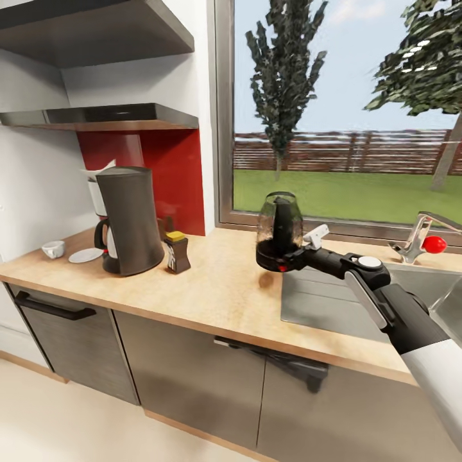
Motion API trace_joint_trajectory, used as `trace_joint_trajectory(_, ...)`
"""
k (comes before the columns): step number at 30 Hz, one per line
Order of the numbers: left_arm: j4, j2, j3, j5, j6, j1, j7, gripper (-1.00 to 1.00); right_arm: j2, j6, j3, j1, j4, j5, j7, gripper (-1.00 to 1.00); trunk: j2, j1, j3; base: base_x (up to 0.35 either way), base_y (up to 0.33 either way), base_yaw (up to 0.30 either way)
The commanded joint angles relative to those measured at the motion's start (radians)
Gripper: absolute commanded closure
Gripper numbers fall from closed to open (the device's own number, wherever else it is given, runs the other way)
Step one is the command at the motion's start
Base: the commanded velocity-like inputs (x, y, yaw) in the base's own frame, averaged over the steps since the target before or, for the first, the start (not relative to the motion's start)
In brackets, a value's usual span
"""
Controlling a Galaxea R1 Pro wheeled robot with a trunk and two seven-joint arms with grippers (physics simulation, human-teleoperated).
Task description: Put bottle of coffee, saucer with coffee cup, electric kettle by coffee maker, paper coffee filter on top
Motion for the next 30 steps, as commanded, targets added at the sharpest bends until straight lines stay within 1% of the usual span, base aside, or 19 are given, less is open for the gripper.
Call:
trace_joint_trajectory(1, 0.001, 0.000, -0.004, 0.002, -0.007, -0.001, -0.001, -1.00, -0.001, 0.009, 0.001, -0.001, -0.002, -0.016, -0.002, 1.00, -0.001, 0.000, -0.001, 0.000, 0.233, 0.075)
trace_joint_trajectory(9, 0.001, 0.001, -0.004, 0.002, -0.007, -0.001, -0.003, -1.00, -0.001, 0.009, 0.001, -0.001, -0.002, -0.016, -0.002, 1.00, -0.001, 0.000, -0.001, -0.003, 0.061, 0.231)
trace_joint_trajectory(14, 0.001, 0.002, -0.003, 0.002, -0.007, -0.001, -0.003, -1.00, -0.001, 0.009, 0.001, -0.001, -0.002, -0.016, -0.002, 1.00, -0.001, 0.000, -0.001, -0.094, 0.179, 0.210)
trace_joint_trajectory(19, 0.001, 0.002, -0.003, 0.002, -0.007, -0.002, -0.002, -1.00, -0.001, 0.009, 0.001, -0.002, -0.002, -0.016, -0.002, 1.00, -0.001, 0.000, -0.001, -0.082, 0.251, 0.038)
trace_joint_trajectory(30, 0.001, 0.003, -0.003, 0.002, -0.007, -0.001, -0.001, -1.00, 0.001, 0.009, 0.001, -0.001, -0.002, -0.018, -0.001, 1.00, -0.001, 0.000, -0.001, 0.046, 0.109, 0.001)
